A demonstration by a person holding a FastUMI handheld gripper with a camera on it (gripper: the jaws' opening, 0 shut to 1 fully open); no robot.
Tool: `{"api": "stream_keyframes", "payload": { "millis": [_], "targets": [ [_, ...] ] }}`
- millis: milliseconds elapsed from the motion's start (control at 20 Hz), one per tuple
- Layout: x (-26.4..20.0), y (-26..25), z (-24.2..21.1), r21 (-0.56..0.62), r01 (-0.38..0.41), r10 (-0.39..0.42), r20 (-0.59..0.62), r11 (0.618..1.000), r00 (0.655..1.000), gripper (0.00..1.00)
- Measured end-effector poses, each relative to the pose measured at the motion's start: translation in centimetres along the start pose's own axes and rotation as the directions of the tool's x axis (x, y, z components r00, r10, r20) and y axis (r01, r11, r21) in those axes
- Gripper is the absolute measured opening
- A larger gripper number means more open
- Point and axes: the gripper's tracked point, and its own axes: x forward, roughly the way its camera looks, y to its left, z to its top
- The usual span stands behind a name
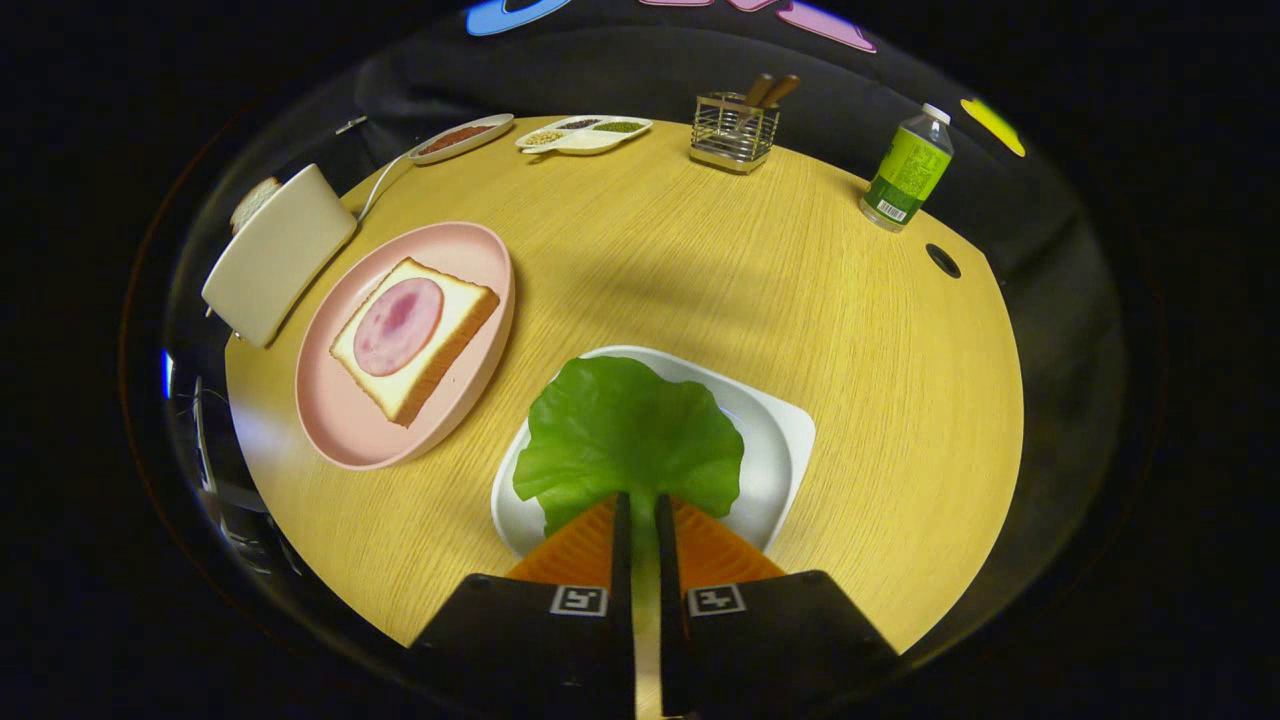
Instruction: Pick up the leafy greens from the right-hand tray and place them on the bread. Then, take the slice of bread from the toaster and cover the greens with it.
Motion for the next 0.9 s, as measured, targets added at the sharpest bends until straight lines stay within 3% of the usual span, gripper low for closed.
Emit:
{"api": "stream_keyframes", "payload": {
  "millis": [50,150,400,650,900],
  "targets": [
    [-0.2,0.2,-0.1,-0.017,0.005,-0.005,0.002,1.0,1.0,0.1],
    [-1.0,0.6,-0.2,-0.019,-0.003,0.003,0.0,1.0,1.0,0.1],
    [-6.0,1.6,3.6,0.038,-0.032,0.027,0.126,0.999,0.992,0.09],
    [-10.5,6.2,8.0,0.051,-0.138,0.124,0.21,0.989,0.97,0.09],
    [-10.0,12.1,10.5,0.001,-0.214,0.21,0.194,0.977,0.958,0.09]
  ]
}}
